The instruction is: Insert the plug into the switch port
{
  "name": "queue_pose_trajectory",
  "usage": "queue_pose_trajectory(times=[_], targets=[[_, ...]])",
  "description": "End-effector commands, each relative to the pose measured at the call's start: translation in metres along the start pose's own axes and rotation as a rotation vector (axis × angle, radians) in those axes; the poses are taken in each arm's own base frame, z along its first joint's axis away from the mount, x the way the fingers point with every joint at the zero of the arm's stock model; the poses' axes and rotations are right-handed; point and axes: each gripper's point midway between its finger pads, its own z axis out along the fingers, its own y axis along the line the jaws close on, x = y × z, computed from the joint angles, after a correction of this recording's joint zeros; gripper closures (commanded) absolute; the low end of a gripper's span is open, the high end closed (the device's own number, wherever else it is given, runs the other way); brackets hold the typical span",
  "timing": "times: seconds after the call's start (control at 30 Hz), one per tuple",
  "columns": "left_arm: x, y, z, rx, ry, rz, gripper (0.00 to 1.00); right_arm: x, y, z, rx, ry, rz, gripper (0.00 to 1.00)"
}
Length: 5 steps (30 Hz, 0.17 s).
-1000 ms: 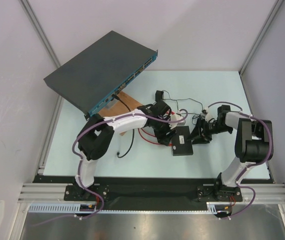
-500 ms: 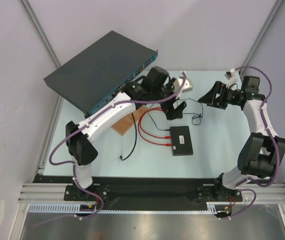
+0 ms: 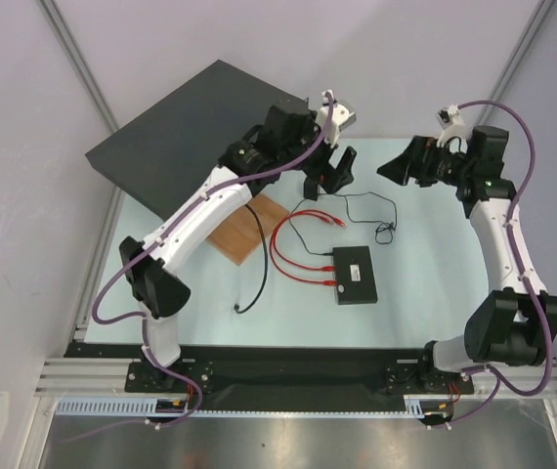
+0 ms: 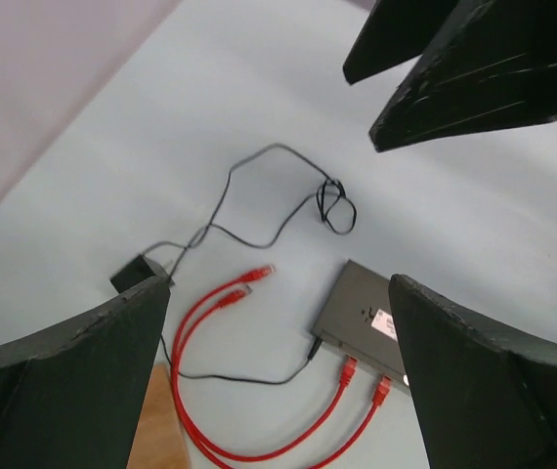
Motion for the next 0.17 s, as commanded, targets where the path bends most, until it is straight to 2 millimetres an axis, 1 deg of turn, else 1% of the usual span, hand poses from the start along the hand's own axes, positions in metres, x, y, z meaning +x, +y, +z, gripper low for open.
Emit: queue_pose_trajectory(times=[0.0, 0.07, 0.1, 0.13], targets=[[0.002, 0.001, -0.005, -0.031, -0.014, -0.058, 0.00, -0.012, 0.026, -0.007, -0.011, -0.054, -0.082, 0.00], [-0.004, 0.004, -0.009, -0.056, -0.027, -0.078, 0.00, -0.016, 0.033, -0.009, -0.010, -0.068, -0.106, 0.00], [-0.015, 0.005, -0.014, -0.065, -0.047, -0.074, 0.00, -0.021, 0.035, -0.010, -0.008, -0.079, -0.119, 0.00], [-0.019, 0.006, -0.016, -0.070, -0.053, -0.068, 0.00, -0.025, 0.036, -0.011, -0.008, -0.090, -0.120, 0.00]])
